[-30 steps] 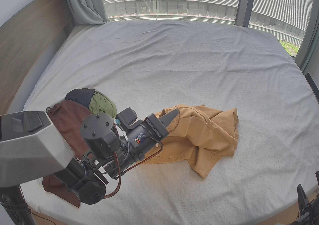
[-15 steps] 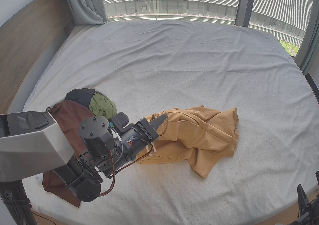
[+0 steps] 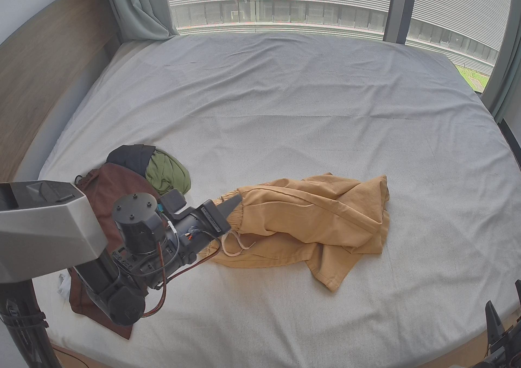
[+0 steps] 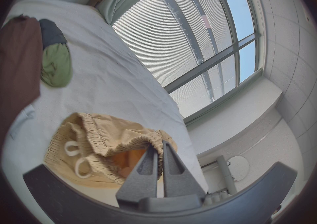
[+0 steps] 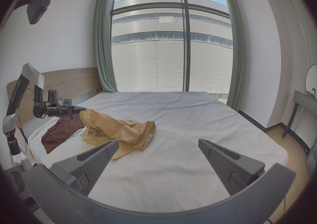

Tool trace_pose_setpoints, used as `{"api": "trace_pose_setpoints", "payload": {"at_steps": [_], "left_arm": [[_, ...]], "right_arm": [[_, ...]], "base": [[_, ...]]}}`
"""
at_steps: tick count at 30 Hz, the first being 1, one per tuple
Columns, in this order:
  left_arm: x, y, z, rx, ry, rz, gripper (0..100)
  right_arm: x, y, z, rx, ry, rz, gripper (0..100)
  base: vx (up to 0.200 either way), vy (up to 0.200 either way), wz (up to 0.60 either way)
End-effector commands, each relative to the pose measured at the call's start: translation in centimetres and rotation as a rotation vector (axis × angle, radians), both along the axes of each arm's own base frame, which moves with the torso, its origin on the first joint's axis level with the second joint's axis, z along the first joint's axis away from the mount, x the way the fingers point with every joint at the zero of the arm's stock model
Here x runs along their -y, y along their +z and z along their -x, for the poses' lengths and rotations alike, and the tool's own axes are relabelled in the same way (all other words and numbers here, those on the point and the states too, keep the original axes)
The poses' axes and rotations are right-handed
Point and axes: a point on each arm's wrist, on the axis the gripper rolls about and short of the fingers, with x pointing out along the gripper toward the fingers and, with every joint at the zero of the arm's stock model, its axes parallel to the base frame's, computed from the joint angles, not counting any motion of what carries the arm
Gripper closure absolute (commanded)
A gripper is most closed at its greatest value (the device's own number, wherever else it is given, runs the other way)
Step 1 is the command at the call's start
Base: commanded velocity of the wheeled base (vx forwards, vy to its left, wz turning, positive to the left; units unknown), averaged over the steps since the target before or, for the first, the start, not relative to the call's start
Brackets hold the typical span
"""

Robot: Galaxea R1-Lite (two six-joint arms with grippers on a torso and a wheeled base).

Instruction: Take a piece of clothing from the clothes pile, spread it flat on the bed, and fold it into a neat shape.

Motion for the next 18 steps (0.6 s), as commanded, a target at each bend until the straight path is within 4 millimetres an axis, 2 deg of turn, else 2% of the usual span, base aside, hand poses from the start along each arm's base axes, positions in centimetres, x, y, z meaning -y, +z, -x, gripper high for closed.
{"api": "trace_pose_setpoints", "payload": {"at_steps": [1, 2, 6, 12, 18], "left_arm": [[-1.7, -0.9, -0.2, -0.023, 0.036, -0.043, 100], [-3.2, -1.9, -0.9, -0.032, 0.081, -0.096, 100], [-5.0, -2.0, -1.8, -0.014, 0.135, -0.127, 100], [-6.6, -2.1, -2.6, 0.034, 0.148, -0.205, 100], [-7.5, -2.1, -3.1, 0.042, 0.137, -0.203, 100]], "right_arm": [[0.0, -0.5, 0.0, -0.001, 0.0, 0.0, 0], [0.0, -0.5, 0.0, -0.001, 0.0, 0.0, 0], [0.0, -0.5, 0.0, -0.001, 0.0, 0.0, 0], [0.0, -0.5, 0.0, -0.001, 0.0, 0.003, 0], [0.0, -0.5, 0.0, 0.0, 0.0, 0.005, 0]], "base": [[0.0, 0.0, 0.0], [0.0, 0.0, 0.0], [0.0, 0.0, 0.0], [0.0, 0.0, 0.0], [0.0, 0.0, 0.0]]}}
